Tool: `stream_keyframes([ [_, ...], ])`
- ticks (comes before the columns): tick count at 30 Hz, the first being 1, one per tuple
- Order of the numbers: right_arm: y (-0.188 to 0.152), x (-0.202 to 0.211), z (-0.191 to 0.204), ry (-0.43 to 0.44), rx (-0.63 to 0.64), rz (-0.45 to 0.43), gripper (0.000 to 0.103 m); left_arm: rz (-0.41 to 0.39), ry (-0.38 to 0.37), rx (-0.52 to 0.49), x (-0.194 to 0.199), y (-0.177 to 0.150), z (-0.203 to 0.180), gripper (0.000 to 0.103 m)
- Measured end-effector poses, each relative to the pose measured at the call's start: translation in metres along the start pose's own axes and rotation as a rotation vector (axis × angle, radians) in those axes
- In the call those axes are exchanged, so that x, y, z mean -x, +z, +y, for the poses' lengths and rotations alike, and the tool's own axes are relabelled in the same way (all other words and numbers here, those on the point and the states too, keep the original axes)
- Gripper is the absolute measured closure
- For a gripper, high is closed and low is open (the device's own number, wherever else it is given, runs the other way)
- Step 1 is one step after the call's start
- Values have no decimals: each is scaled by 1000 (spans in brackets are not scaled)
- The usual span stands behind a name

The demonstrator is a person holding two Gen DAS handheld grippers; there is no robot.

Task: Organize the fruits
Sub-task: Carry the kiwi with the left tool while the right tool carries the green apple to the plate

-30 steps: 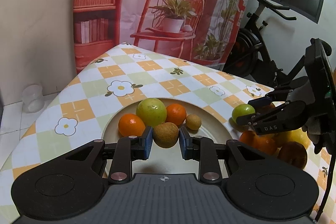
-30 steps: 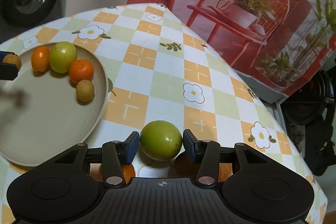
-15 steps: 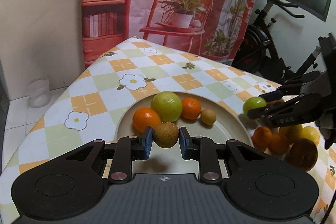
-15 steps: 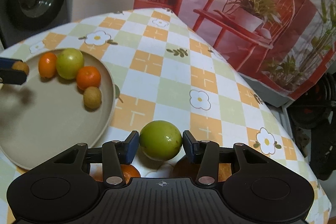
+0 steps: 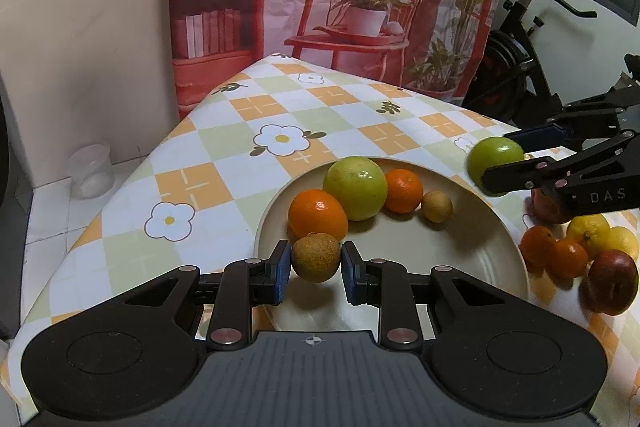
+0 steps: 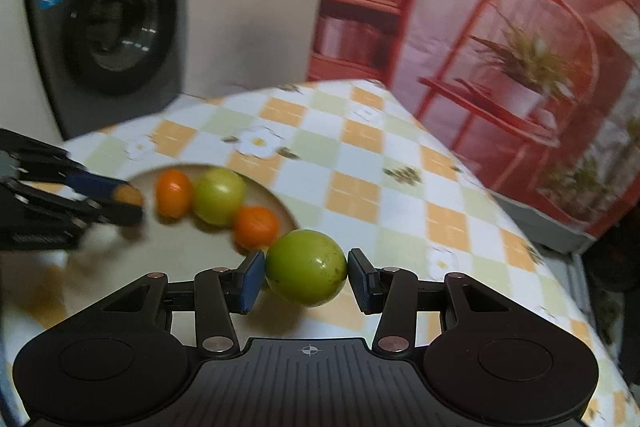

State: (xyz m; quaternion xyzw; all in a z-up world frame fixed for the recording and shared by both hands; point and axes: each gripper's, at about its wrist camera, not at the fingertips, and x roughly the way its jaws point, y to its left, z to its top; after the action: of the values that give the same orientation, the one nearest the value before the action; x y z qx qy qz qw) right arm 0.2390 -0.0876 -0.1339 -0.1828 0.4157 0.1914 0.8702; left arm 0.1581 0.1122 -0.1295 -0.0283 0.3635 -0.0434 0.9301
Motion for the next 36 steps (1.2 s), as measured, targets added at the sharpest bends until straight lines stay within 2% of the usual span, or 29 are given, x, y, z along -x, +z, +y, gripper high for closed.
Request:
stream_keyframes([
  [6, 13, -15, 24, 98, 8, -6, 61, 2, 18, -4, -2, 1, -2, 74],
  [14, 13, -35, 39, 166, -7, 21, 61, 8, 26, -7, -5, 0, 0, 74],
  [25, 11, -50, 40, 211, -37, 28, 61, 18, 23, 6, -7, -2, 4, 74],
  [36, 10, -50, 38, 212, -61, 29, 61, 20, 24, 5, -8, -2, 3, 74],
])
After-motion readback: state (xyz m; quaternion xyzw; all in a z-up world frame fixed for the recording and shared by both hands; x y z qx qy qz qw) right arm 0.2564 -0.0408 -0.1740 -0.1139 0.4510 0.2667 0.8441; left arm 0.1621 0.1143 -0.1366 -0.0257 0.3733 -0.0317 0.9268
